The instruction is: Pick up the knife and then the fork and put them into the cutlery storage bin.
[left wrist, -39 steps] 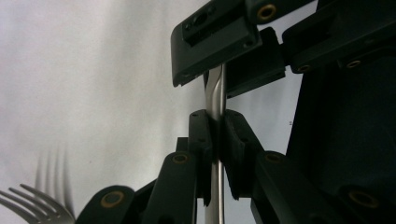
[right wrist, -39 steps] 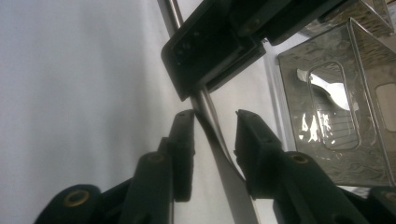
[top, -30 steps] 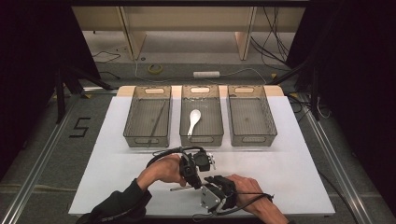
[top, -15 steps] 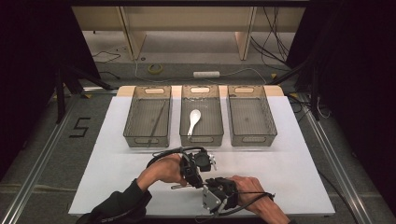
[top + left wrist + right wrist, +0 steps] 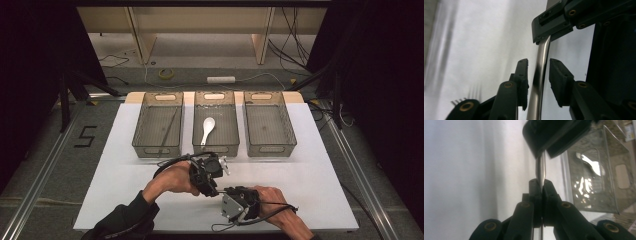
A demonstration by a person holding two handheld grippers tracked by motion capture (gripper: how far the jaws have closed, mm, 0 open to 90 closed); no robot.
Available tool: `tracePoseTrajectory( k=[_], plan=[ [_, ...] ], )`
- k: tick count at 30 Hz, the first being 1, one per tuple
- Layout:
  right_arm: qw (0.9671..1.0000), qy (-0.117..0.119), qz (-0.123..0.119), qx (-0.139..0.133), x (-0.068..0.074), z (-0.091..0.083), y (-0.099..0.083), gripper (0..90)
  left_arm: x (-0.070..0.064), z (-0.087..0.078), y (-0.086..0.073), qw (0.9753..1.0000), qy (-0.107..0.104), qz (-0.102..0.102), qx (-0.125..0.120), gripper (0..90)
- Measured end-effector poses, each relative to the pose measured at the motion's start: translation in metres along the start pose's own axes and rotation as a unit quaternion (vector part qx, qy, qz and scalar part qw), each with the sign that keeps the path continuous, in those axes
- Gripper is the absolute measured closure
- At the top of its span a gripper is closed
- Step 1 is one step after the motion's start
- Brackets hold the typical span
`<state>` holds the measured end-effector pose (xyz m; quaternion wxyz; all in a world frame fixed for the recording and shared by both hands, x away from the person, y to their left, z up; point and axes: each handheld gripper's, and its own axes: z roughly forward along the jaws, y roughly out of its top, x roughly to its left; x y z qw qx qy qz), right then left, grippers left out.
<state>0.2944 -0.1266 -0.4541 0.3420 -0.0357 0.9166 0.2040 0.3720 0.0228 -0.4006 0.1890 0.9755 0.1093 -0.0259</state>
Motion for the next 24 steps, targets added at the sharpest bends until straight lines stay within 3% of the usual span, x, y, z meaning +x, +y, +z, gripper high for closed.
tracePoseTrajectory(
  k=[3, 5, 8, 13, 18, 20, 24],
  plan=[
    [0.9999, -0.005, 0.011, 0.001, -0.005, -0.001, -0.004, 89.1, 0.003, -0.011, -0.004, 0.9994, 0.022, -0.010, -0.024, 54.1],
    [0.9998, -0.010, 0.016, 0.002, -0.008, -0.002, -0.008, 89.1, 0.005, -0.019, -0.009, 0.9973, 0.034, -0.021, -0.061, 51.0],
    [0.9992, -0.016, 0.036, 0.002, -0.014, -0.003, -0.015, 89.0, 0.009, -0.033, -0.019, 0.9910, 0.055, -0.041, -0.115, 38.7],
    [0.9977, -0.029, 0.059, 0.017, -0.024, -0.006, -0.030, 89.0, 0.016, -0.049, -0.042, 0.9730, 0.096, -0.092, -0.189, 27.6],
    [0.9953, -0.044, 0.079, 0.036, -0.033, -0.008, -0.046, 89.0, 0.018, -0.059, -0.064, 0.9545, 0.133, -0.118, -0.239, 23.1],
    [0.9934, -0.050, 0.096, 0.038, -0.037, -0.009, -0.052, 89.0, 0.019, -0.058, -0.071, 0.9502, 0.136, -0.128, -0.250, 22.3],
    [0.9887, -0.061, 0.129, 0.045, -0.049, -0.013, -0.064, 89.0, 0.022, -0.053, -0.087, 0.9355, 0.141, -0.158, -0.283, 20.6]
  ],
)
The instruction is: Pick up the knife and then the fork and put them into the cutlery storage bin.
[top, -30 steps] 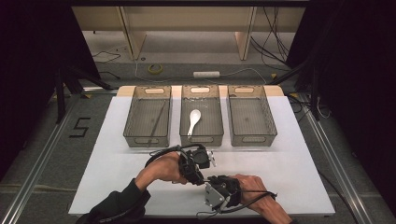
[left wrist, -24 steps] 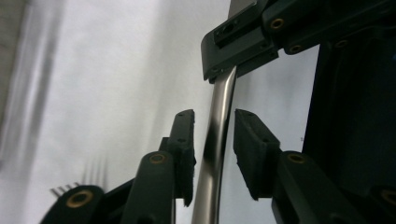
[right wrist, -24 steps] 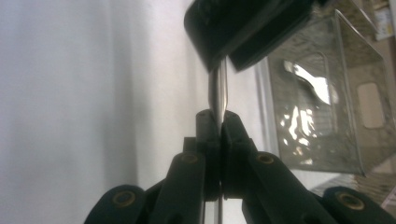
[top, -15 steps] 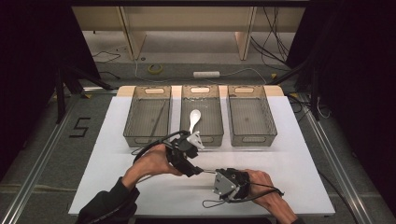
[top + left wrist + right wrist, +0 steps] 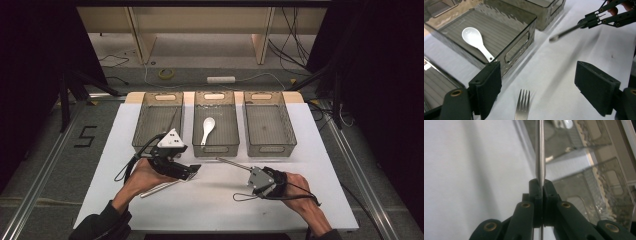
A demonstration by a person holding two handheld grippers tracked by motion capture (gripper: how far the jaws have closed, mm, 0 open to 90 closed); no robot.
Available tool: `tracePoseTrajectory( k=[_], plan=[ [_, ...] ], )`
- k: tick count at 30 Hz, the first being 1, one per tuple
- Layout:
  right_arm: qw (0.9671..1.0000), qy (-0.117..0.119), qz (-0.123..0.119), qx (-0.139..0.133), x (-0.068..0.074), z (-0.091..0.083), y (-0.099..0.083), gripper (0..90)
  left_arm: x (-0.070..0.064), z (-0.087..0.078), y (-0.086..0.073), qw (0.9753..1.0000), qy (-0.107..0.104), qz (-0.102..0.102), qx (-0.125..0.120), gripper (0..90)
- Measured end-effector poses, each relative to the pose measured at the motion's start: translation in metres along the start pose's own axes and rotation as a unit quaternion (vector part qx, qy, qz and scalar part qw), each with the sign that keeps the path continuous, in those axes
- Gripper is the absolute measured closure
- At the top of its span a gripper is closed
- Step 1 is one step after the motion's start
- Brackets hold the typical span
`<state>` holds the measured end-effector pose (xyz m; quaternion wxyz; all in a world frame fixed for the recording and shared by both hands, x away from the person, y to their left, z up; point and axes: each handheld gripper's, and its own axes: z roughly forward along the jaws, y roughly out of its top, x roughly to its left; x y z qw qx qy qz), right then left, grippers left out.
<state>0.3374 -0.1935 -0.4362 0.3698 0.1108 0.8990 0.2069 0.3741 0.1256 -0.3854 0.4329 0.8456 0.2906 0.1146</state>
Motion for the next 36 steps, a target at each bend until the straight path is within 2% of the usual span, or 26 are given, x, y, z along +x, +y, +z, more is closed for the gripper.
tracePoseTrajectory(
  k=[3, 7, 9, 10, 13, 17, 19, 23, 30, 33, 36],
  plan=[
    [0.9996, -0.005, 0.028, 0.004, -0.011, -0.002, -0.005, 89.0, 0.006, -0.002, -0.011, 0.9991, 0.002, -0.034, -0.025, 20.0],
    [0.9981, -0.010, 0.060, 0.001, -0.025, -0.002, -0.009, 88.9, 0.013, -0.004, -0.025, 0.9969, 0.009, -0.062, -0.048, 19.2],
    [0.9978, -0.015, 0.064, 0.004, -0.032, -0.002, -0.010, 88.9, 0.015, -0.005, -0.029, 0.9964, 0.013, -0.070, -0.046, 18.9],
    [0.9970, -0.012, 0.076, 0.004, -0.036, -0.002, -0.010, 88.9, 0.015, -0.005, -0.031, 0.9963, 0.018, -0.071, -0.045, 18.2],
    [0.9949, -0.014, 0.099, 0.000, -0.048, -0.002, -0.011, 88.9, 0.016, -0.005, -0.035, 0.9957, 0.016, -0.081, -0.043, 17.6],
    [0.9915, -0.012, 0.130, -0.002, -0.068, -0.003, -0.009, 88.9, 0.015, -0.006, -0.038, 0.9956, 0.023, -0.082, -0.038, 15.6],
    [0.9910, -0.017, 0.133, 0.002, -0.077, -0.005, -0.007, 88.9, 0.016, -0.007, -0.039, 0.9954, 0.019, -0.085, -0.040, 15.6],
    [0.9895, -0.020, 0.143, 0.003, -0.095, -0.006, -0.003, 88.8, 0.017, -0.008, -0.043, 0.9949, 0.023, -0.091, -0.037, 15.6],
    [0.9866, -0.023, 0.161, 0.014, -0.120, 0.003, 0.000, 88.8, 0.015, -0.010, -0.045, 0.9949, 0.028, -0.089, -0.037, 15.6],
    [0.9842, -0.020, 0.175, 0.019, -0.130, 0.009, 0.002, 88.8, 0.015, -0.011, -0.046, 0.9951, 0.029, -0.088, -0.036, 15.6],
    [0.9801, -0.011, 0.197, 0.023, -0.141, 0.015, 0.005, 88.8, 0.014, -0.012, -0.046, 0.9950, 0.030, -0.087, -0.038, 15.6]
  ],
)
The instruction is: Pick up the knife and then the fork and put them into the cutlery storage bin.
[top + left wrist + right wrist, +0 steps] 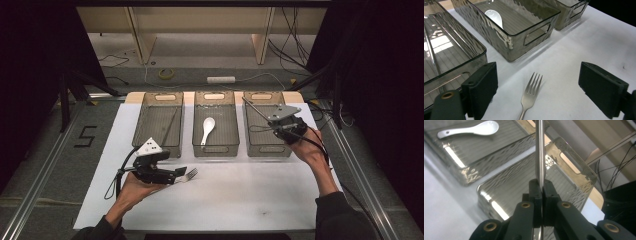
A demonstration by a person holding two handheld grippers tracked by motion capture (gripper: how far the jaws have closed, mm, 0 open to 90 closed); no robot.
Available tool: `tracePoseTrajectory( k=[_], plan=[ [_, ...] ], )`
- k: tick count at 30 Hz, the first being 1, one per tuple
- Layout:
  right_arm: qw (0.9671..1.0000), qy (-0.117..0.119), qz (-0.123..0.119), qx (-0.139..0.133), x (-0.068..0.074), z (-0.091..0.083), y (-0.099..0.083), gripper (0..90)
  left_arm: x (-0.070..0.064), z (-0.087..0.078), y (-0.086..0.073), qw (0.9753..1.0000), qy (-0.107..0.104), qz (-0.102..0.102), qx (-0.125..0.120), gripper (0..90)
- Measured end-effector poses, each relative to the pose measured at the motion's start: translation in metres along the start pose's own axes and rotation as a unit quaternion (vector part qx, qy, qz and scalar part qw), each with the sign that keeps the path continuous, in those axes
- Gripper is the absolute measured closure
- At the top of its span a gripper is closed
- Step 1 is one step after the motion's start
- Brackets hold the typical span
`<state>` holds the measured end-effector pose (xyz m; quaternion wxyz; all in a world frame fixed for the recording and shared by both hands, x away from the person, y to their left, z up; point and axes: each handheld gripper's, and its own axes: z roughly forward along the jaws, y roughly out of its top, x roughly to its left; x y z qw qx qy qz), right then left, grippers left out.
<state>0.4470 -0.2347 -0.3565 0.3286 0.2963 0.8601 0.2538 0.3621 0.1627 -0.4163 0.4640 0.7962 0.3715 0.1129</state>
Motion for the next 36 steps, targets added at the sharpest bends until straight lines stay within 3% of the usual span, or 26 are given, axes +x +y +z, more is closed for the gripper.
tracePoseTrajectory(
  k=[7, 17, 26, 36],
  plan=[
    [0.9980, 0.025, 0.055, 0.019, -0.020, 0.016, 0.013, 88.8, -0.002, 0.000, -0.001, 1.0000, 0.001, 0.007, 0.006, 15.6],
    [0.9919, 0.030, 0.113, 0.050, -0.036, 0.049, 0.014, 88.8, -0.003, -0.001, -0.002, 0.9999, 0.002, 0.010, 0.008, 15.6],
    [0.9876, 0.011, 0.135, 0.079, -0.037, 0.077, 0.011, 88.7, -0.003, -0.003, -0.002, 0.9999, 0.007, 0.012, 0.004, 15.6],
    [0.9821, -0.005, 0.155, 0.106, -0.032, 0.094, -0.003, 88.6, -0.003, -0.002, -0.003, 0.9999, 0.006, 0.009, 0.001, 15.6]
  ],
)
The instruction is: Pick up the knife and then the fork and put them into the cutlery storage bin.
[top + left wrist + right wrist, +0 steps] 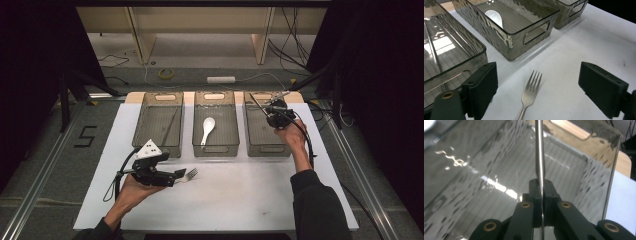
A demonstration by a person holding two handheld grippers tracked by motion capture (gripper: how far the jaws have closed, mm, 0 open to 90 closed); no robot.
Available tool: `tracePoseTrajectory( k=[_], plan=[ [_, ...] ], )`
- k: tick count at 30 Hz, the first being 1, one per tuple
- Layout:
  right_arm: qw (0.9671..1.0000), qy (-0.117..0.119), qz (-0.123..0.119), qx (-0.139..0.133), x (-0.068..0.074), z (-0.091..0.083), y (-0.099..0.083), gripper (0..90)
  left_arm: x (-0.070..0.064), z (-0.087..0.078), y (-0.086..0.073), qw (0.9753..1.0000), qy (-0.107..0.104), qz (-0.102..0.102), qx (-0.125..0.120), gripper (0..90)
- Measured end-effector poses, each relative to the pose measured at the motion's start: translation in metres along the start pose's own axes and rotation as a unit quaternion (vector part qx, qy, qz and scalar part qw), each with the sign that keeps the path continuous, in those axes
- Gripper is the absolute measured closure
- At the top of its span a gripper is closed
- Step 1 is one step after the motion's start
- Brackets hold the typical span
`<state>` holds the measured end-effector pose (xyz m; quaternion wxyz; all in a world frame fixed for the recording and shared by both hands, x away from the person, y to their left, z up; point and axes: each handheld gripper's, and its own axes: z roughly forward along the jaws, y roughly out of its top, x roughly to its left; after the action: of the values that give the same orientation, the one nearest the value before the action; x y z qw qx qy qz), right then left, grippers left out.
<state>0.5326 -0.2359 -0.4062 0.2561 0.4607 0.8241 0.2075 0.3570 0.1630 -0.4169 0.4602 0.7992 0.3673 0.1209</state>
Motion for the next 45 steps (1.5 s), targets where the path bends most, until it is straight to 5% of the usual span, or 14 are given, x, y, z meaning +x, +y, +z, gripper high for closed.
tracePoseTrajectory(
  k=[4, 8, 17, 20, 24, 34, 45],
  plan=[
    [0.9999, -0.004, 0.005, -0.010, -0.003, 0.001, 0.001, 88.6, -0.001, 0.001, 0.000, 1.0000, -0.003, 0.003, 0.004, 15.6],
    [0.9999, -0.008, -0.008, 0.006, -0.002, 0.003, 0.007, 88.6, -0.002, 0.003, 0.000, 0.9999, -0.003, 0.006, 0.009, 15.6],
    [0.9996, -0.016, 0.009, 0.022, -0.005, 0.016, 0.009, 87.6, -0.003, 0.003, -0.001, 0.9999, -0.005, 0.009, 0.012, 15.7],
    [0.9995, -0.022, 0.019, 0.009, -0.004, 0.017, 0.008, 73.6, -0.003, 0.004, -0.001, 0.9999, -0.005, 0.008, 0.013, 15.7],
    [0.9999, -0.011, 0.001, -0.008, 0.000, 0.010, 0.010, 63.5, -0.003, 0.004, -0.001, 0.9998, -0.004, 0.009, 0.015, 15.7],
    [0.9975, 0.045, 0.002, -0.054, 0.014, -0.026, 0.009, 38.9, -0.002, 0.005, -0.001, 0.9996, 0.007, 0.007, 0.027, 16.2],
    [0.9834, 0.116, 0.000, -0.139, 0.043, -0.081, -0.028, 32.7, 0.001, 0.011, -0.001, 0.9970, 0.031, 0.004, 0.070, 17.0]
  ],
)
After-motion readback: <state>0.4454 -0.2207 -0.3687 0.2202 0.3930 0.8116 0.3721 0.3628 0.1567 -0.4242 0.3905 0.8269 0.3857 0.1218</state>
